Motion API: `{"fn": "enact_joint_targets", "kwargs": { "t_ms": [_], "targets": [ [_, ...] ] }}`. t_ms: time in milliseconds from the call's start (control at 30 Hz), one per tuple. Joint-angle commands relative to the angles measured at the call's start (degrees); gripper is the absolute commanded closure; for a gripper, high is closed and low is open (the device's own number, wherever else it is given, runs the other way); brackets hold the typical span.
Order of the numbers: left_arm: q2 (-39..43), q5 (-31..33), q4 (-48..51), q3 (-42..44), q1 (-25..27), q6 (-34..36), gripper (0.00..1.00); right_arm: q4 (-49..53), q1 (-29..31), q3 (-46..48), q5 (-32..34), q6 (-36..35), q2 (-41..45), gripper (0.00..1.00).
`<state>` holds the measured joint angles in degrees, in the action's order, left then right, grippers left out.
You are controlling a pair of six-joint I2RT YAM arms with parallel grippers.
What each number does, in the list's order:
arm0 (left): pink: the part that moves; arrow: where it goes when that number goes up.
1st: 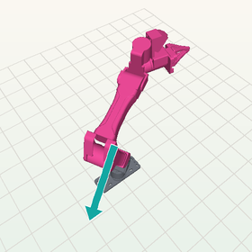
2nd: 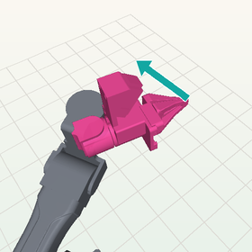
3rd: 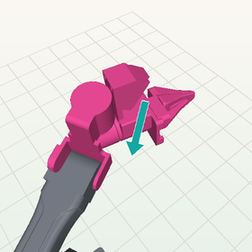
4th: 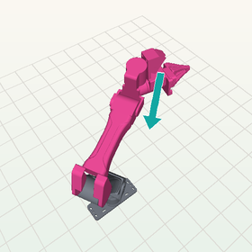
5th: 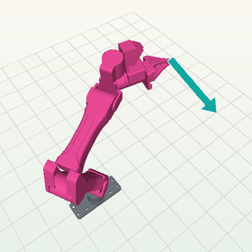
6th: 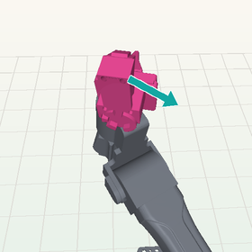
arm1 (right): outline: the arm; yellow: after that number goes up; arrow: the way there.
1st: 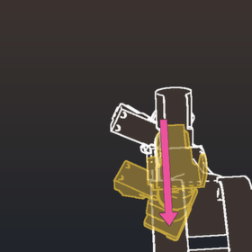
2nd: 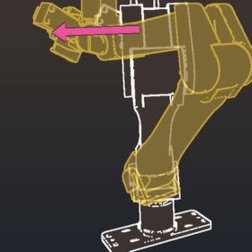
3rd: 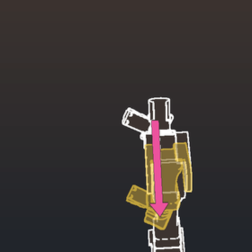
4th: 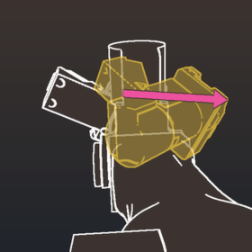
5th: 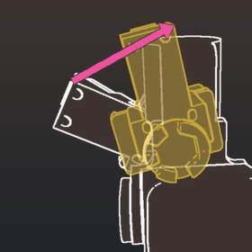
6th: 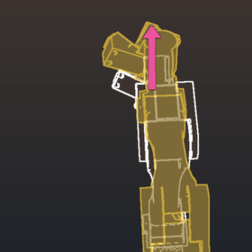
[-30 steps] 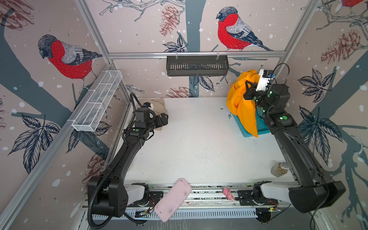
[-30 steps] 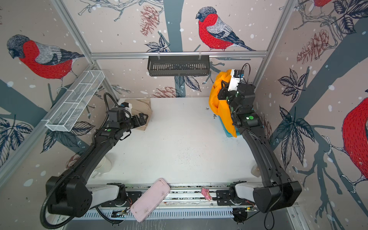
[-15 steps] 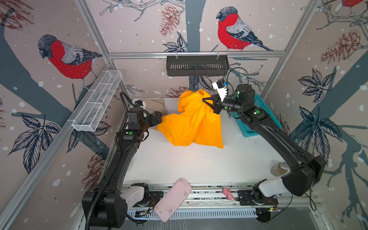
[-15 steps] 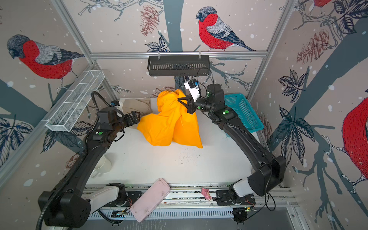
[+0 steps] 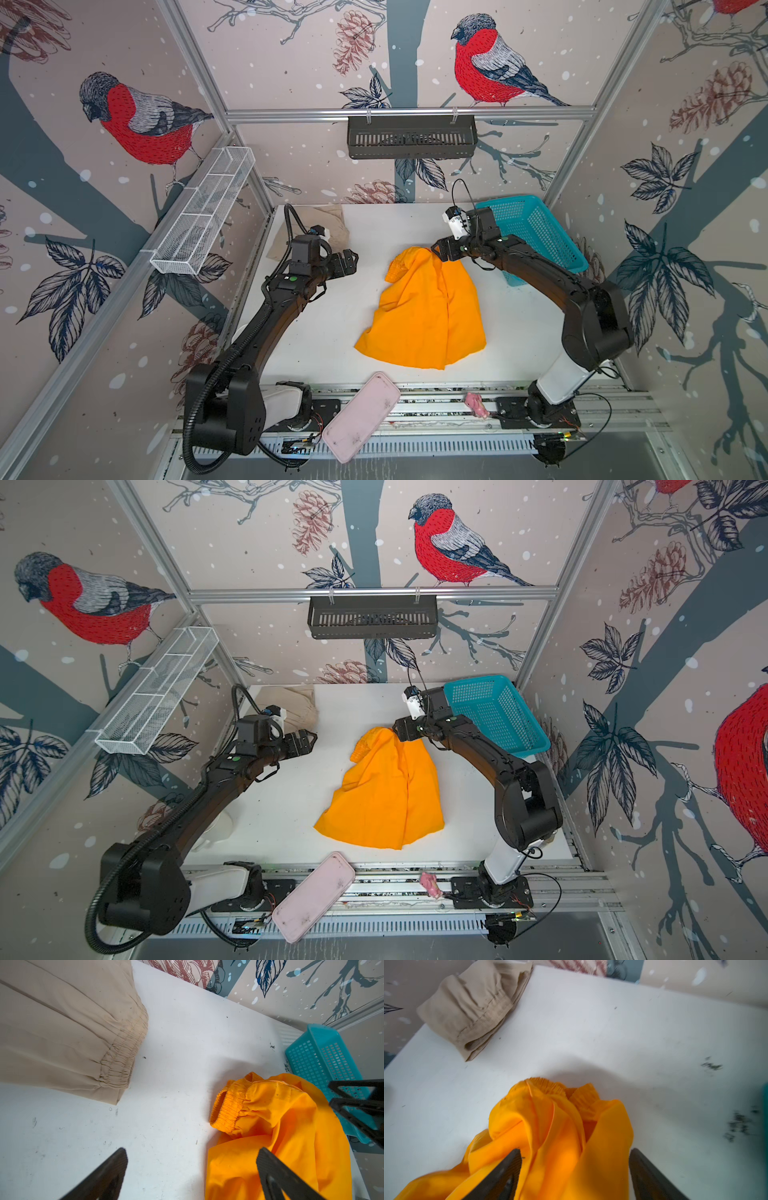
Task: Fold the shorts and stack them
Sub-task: 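Lay the orange shorts on the table center with the right gripper, then regrasp the orange shorts' waistband with the right gripper and lift it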
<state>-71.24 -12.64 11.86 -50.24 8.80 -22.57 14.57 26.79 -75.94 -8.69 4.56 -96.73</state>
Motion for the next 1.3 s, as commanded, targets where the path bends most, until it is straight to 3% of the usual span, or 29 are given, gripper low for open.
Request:
{"fn": "enact_joint_targets", "kwargs": {
  "t_ms": [0,100,167,233,367,500,600,733,933,1067,1267],
  "targets": [
    [0.3,4.4,-2.7,0.2,-0.2,-1.3,0.03,1.6,6.1,-3.4,18.6,-4.2,-0.7,0.13],
    [0.5,4.5,-3.1,-0.1,-0.8,-1.6,0.03,2.5,11.4,-8.4,19.3,-5.5,-5.8,0.11],
    [0.7,4.3,-3.1,-0.2,-1.1,-1.8,0.03,5.6,13.9,-13.9,23.7,-4.0,-11.2,0.09],
    [0.8,4.1,-3.0,0.0,-1.4,-1.8,0.03,10.9,15.2,-21.7,28.5,-0.5,-18.0,0.06],
    [1.1,3.7,-2.8,0.5,-1.9,-1.8,0.03,16.0,17.3,-32.5,31.4,-0.6,-29.5,0.04],
    [1.5,3.5,-1.7,0.6,-2.7,-1.6,0.03,26.1,16.9,-45.0,30.2,1.4,-40.2,0.07],
    [2.2,3.1,-2.0,1.2,-3.5,-1.5,0.03,29.2,16.2,-47.9,29.2,1.8,-43.4,0.12],
    [2.0,2.7,-2.4,1.6,-4.0,-1.5,0.03,29.3,15.4,-48.3,28.8,1.5,-44.7,0.29],
    [1.8,2.7,-2.3,1.5,-4.1,-1.4,0.03,28.6,13.9,-52.6,23.2,0.0,-46.6,0.92],
    [1.9,3.2,-2.3,1.4,-4.2,-1.3,0.03,24.1,14.2,-58.2,15.6,-1.7,-44.7,0.98],
    [4.1,6.3,-0.8,0.4,-5.5,-1.1,0.03,6.5,15.6,-52.9,-6.1,-3.2,-32.8,0.99]
  ]
}}
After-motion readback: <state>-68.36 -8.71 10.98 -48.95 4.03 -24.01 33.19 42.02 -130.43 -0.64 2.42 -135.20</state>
